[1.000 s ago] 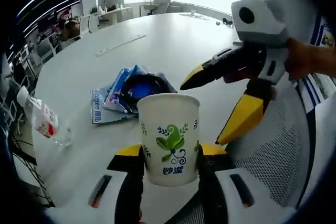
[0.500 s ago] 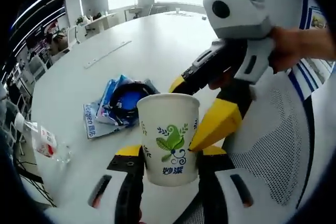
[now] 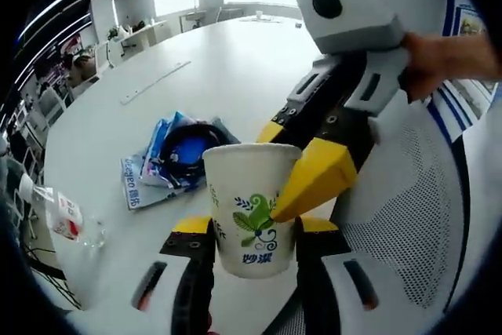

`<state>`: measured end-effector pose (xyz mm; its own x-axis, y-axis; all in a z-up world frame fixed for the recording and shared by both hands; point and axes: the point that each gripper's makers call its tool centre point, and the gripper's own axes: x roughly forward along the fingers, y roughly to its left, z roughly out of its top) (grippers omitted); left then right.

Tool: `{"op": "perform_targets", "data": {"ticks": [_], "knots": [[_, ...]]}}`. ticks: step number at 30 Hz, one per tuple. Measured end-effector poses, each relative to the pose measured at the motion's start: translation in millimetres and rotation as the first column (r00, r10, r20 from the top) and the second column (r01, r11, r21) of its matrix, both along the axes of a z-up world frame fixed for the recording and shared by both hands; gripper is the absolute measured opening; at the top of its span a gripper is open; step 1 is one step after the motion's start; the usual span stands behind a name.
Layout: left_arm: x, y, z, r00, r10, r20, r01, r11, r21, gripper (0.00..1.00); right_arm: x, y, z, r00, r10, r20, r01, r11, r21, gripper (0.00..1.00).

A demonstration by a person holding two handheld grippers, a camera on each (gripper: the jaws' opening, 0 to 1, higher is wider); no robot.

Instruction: Arrange the tabletop items into an orderly group along one side of the table until the central work area is clear of visible clutter.

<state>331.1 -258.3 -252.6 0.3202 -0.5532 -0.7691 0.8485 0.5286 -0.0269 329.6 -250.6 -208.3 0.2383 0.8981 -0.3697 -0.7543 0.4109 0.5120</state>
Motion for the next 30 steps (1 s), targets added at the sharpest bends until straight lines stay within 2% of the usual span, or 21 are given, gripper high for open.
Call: {"op": "perform_targets", "data": {"ticks": [9, 30], "knots": [[-0.8, 2, -2.9, 1.000, 0.005, -0.006, -0.005, 1.000, -0.003, 0.40, -4, 10, 4.6, 1.000, 0.029, -0.007, -0.029, 0.999, 0.016, 0.00], [2.4, 20, -3.8, 0.994, 0.106, -0.011, -0.107, 0.993, -0.040, 0.39, 1, 26, 3.0, 0.998, 0.060, 0.000, -0.060, 0.998, -0.010, 0.00]]}}
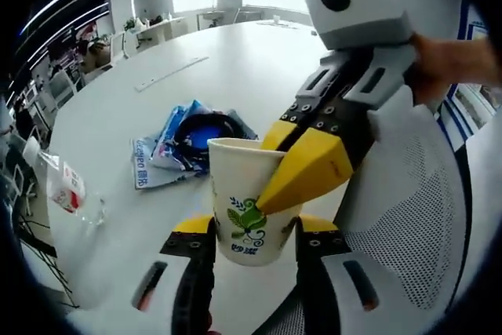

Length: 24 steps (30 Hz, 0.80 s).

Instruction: Arrange the tabletop items into an orderly group along one side of the table until the central work area is clear of visible clutter.

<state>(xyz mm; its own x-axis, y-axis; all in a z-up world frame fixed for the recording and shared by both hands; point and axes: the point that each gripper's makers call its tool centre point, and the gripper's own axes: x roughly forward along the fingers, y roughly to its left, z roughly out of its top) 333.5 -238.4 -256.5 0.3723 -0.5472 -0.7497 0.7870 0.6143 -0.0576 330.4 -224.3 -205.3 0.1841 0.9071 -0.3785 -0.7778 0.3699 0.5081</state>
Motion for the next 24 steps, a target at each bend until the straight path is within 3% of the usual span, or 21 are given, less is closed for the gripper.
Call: {"op": "perform_targets", "data": {"ticks": [14, 24], "knots": [[2.5, 18, -0.2, 0.997, 0.080, -0.004, -0.080, 0.996, -0.027, 0.39, 4, 16, -1.2, 1.000, 0.028, 0.012, -0.028, 0.999, -0.015, 0.00], [1.1, 39, -1.1, 0.988, 0.155, -0.020, -0.156, 0.987, -0.050, 0.37, 14, 28, -8.8, 0.997, 0.065, 0.041, -0.062, 0.995, -0.071, 0.00]]}}
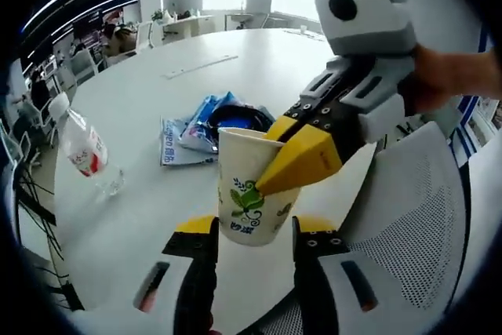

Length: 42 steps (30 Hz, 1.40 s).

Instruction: Arrange the tabletop items into an orderly group along one side of the table until the central work area is clear of visible clutter.

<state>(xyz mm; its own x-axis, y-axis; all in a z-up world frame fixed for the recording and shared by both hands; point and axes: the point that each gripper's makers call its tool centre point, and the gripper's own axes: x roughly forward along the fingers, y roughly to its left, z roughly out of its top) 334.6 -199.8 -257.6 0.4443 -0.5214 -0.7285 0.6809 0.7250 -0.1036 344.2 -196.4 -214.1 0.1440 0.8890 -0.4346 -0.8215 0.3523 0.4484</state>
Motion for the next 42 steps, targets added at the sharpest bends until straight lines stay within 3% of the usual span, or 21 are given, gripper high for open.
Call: {"op": "perform_targets", "data": {"ticks": [13, 23, 30, 35, 42], "knots": [[-9.1, 25, -7.4, 0.991, 0.119, -0.055, -0.123, 0.991, -0.059, 0.38, 35, 26, 1.2, 0.996, 0.042, 0.082, -0.039, 0.998, -0.043, 0.00], [-6.4, 37, -6.2, 0.982, 0.178, -0.060, -0.182, 0.980, -0.082, 0.39, 47, 52, -14.6, 0.979, 0.146, 0.140, -0.128, 0.983, -0.132, 0.00], [-6.4, 38, -6.3, 0.981, 0.186, -0.059, -0.190, 0.977, -0.092, 0.39, 51, 74, -25.0, 0.947, 0.250, 0.202, -0.206, 0.954, -0.216, 0.00], [-7.8, 37, -7.8, 0.980, 0.187, -0.061, -0.192, 0.977, -0.096, 0.38, 57, 90, -35.7, 0.904, 0.346, 0.252, -0.265, 0.915, -0.303, 0.00], [-9.4, 38, -10.6, 0.982, 0.180, -0.063, -0.185, 0.978, -0.091, 0.38, 66, 113, -41.6, 0.858, 0.424, 0.291, -0.311, 0.879, -0.362, 0.00]]}}
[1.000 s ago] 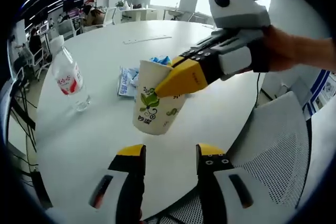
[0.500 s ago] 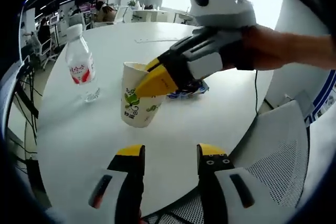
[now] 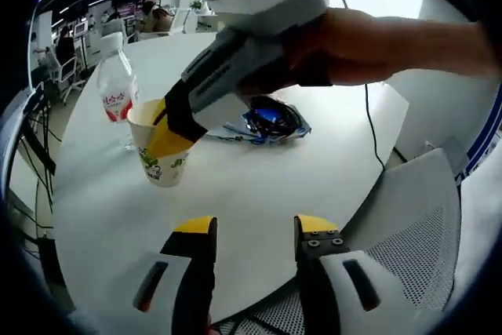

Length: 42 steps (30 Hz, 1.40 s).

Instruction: Arrange the tabletop items into an orderly group along one side of the table until the central work area is clear of visible clutter.

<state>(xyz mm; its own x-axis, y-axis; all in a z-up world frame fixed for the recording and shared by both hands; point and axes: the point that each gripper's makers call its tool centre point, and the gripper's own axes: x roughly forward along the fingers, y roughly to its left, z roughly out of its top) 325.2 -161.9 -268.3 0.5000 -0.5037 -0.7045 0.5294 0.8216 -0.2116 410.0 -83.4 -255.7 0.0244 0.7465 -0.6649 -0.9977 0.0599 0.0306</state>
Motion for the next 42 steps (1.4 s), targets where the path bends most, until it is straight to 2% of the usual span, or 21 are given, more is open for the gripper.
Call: {"op": "perform_targets", "data": {"ticks": [9, 15, 23, 42], "knots": [[-0.4, 4, -0.5, 1.000, 0.004, -0.002, -0.004, 1.000, 0.008, 0.38, 11, 23, -13.7, 0.994, 0.077, 0.078, -0.072, 0.995, -0.065, 0.00], [0.0, 4, 0.8, 1.000, 0.004, 0.001, -0.004, 1.000, 0.007, 0.38, 13, 32, -23.9, 0.996, 0.052, 0.068, -0.047, 0.996, -0.077, 0.00], [-1.3, 6, 0.4, 1.000, 0.000, -0.002, 0.000, 1.000, 0.012, 0.38, 9, 31, -33.4, 0.998, 0.039, 0.053, -0.034, 0.995, -0.092, 0.04], [-0.5, 5, 4.1, 1.000, 0.001, 0.004, -0.001, 1.000, 0.010, 0.38, 13, 30, -26.3, 0.996, 0.041, 0.074, -0.034, 0.995, -0.095, 0.14]]}}
